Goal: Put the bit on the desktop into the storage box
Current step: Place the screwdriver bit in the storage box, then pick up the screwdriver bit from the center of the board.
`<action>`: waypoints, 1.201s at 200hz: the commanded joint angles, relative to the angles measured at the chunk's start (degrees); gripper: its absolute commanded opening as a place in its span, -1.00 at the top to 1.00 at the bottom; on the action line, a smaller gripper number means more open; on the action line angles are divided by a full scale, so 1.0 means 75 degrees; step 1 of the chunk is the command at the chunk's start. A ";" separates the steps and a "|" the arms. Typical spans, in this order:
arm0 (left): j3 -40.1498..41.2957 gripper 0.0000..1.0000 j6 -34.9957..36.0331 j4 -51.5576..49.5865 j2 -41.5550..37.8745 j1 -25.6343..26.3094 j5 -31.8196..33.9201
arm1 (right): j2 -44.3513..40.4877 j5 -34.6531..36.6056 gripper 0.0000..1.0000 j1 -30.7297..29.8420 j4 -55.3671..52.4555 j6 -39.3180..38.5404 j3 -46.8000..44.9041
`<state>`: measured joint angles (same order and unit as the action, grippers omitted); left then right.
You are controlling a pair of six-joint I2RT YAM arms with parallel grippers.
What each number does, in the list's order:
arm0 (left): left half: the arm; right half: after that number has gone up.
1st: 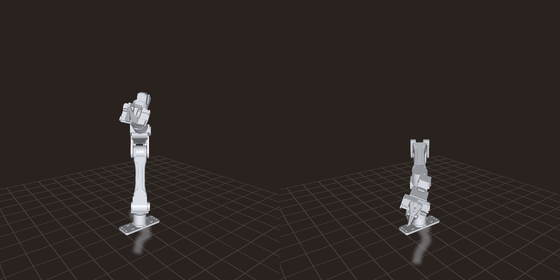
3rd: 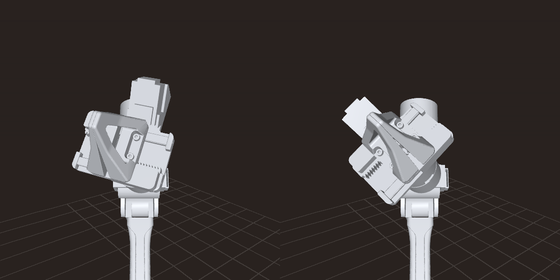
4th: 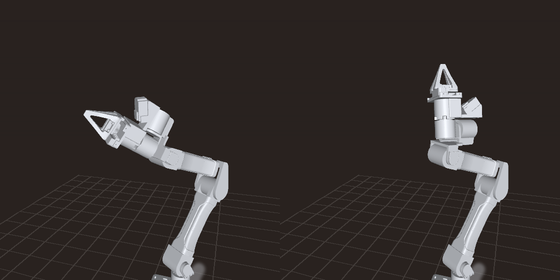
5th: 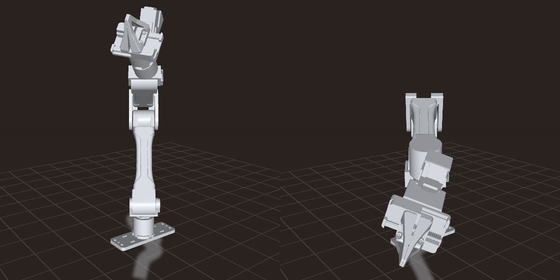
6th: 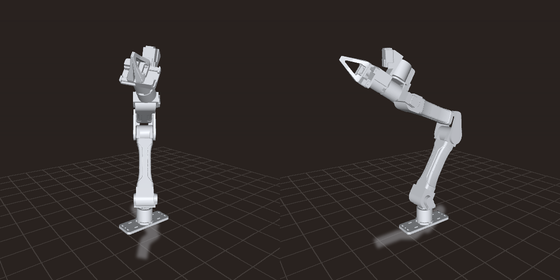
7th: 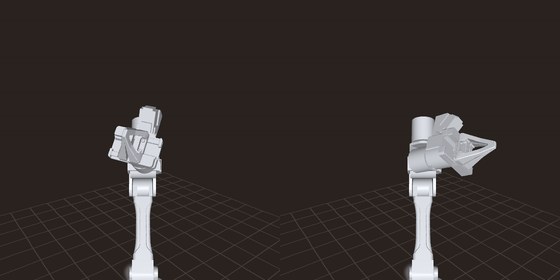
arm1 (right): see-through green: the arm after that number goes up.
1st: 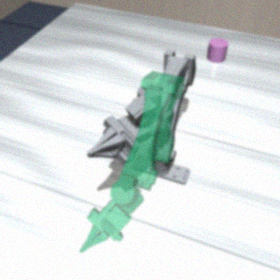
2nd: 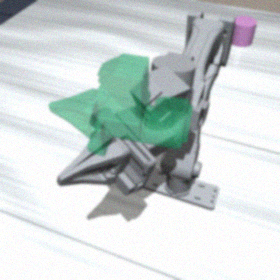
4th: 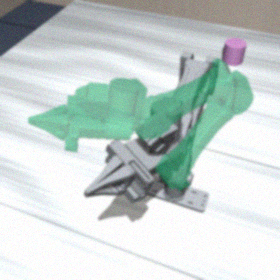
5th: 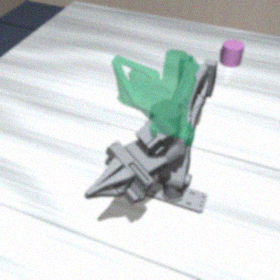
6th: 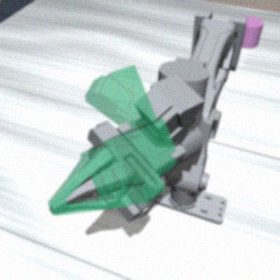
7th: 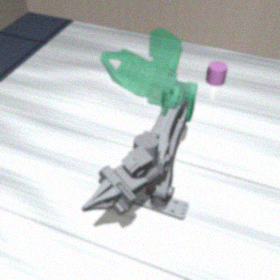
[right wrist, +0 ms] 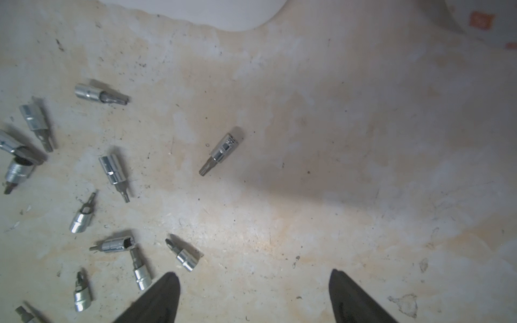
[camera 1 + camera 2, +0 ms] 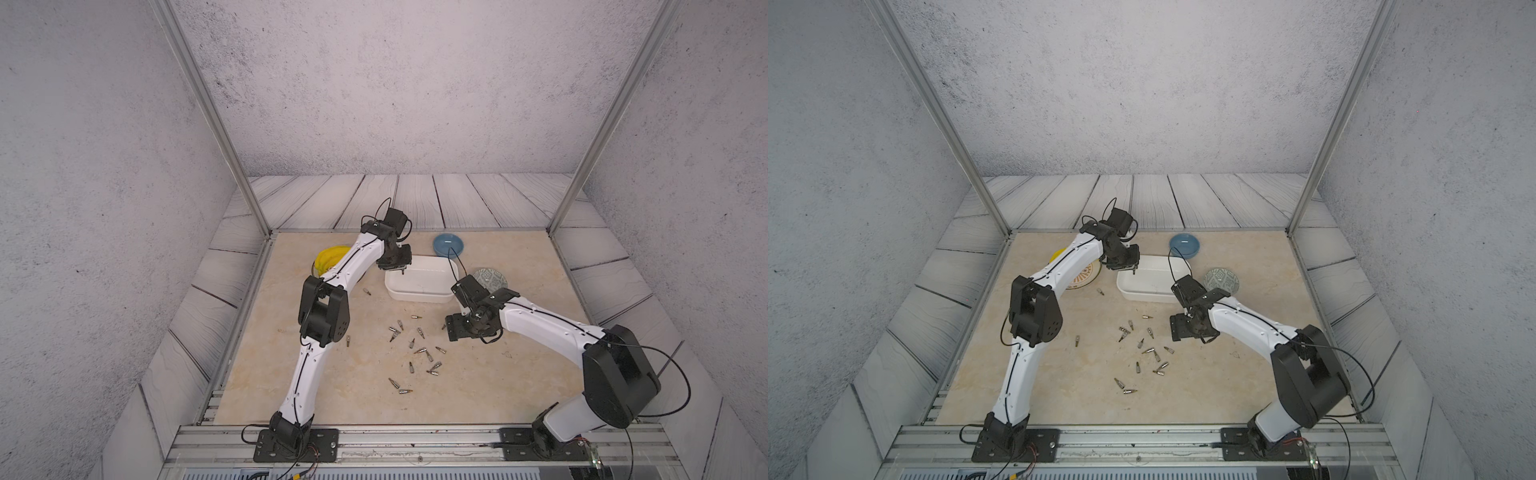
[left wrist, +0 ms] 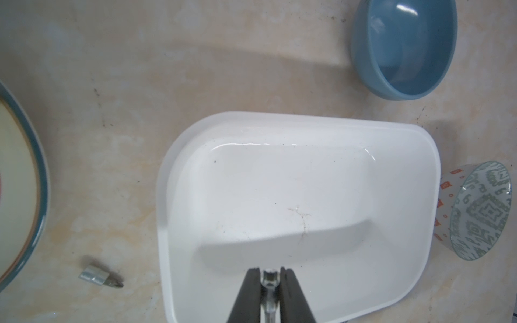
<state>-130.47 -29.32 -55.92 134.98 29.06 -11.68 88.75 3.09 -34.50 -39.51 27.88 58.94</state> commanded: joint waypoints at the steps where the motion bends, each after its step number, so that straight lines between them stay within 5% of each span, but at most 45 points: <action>1: -0.0379 0.95 0.0269 -0.0749 0.0186 0.0040 -0.0045 | 0.0184 0.0067 -0.76 -0.0070 -0.0088 0.0066 0.0250; 52: -0.0334 0.54 0.0300 -0.0796 0.0087 0.0040 -0.0132 | 0.0533 0.0162 -0.76 -0.0209 -0.0094 0.0056 0.0427; 117: -0.0269 0.33 0.0392 -0.0917 -0.0026 0.0040 -0.0173 | 0.0600 0.0232 -0.76 -0.0300 -0.0078 0.0103 0.0428; 137: 0.0499 0.22 0.0376 -0.0501 -0.0616 0.0040 -0.0110 | 0.0567 0.0242 -0.76 -0.0310 -0.0099 0.0115 0.0428; 151: 0.1533 -0.08 0.0346 0.0211 -0.1404 0.0016 0.0025 | 0.0501 0.0277 -0.76 -0.0322 -0.0146 0.0108 0.0430; 165: 0.2670 -0.98 0.0316 0.0976 -0.2266 -0.0046 0.0128 | 0.0412 0.0325 -0.76 -0.0333 -0.0187 0.0115 0.0404; 191: 0.4402 -0.97 0.0160 0.2145 -0.3534 -0.0247 0.0064 | 0.0307 0.0354 -0.76 -0.0334 -0.0248 0.0126 0.0391; 240: 0.5801 -0.97 0.0269 0.1785 -0.4749 -0.0566 0.0103 | 0.0581 0.0259 -0.57 -0.0428 -0.0116 0.0161 0.0475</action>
<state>-90.91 -27.88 -41.76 101.49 25.87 -11.64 92.66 4.60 -37.06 -40.05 28.45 61.36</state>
